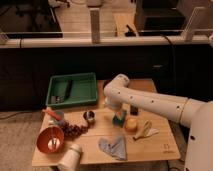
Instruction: Wipe tray with sponge
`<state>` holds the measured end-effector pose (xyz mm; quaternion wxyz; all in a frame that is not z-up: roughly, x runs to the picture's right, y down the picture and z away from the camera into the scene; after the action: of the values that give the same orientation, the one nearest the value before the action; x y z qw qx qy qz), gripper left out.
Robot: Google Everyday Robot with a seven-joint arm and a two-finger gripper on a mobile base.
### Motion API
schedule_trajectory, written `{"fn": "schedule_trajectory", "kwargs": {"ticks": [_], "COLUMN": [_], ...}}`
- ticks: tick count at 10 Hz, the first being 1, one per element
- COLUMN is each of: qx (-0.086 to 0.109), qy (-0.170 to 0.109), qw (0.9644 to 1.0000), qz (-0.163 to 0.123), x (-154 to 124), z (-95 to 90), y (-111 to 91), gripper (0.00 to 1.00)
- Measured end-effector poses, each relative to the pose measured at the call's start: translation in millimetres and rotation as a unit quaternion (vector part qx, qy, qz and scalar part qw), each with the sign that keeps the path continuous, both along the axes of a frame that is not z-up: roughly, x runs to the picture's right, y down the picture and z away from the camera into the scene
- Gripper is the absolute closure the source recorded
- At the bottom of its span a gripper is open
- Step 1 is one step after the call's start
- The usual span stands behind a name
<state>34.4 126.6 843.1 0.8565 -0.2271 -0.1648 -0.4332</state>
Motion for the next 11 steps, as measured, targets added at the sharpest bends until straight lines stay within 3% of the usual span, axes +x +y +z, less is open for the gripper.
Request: {"fn": "schedule_trajectory", "kwargs": {"ticks": [11], "qx": [-0.028], "qy": [-0.009], "qw": [0.9994], "qz": [-0.018], "x": [-30.0], "z": [23.1], "y": [13.9], "gripper": [0.2]}}
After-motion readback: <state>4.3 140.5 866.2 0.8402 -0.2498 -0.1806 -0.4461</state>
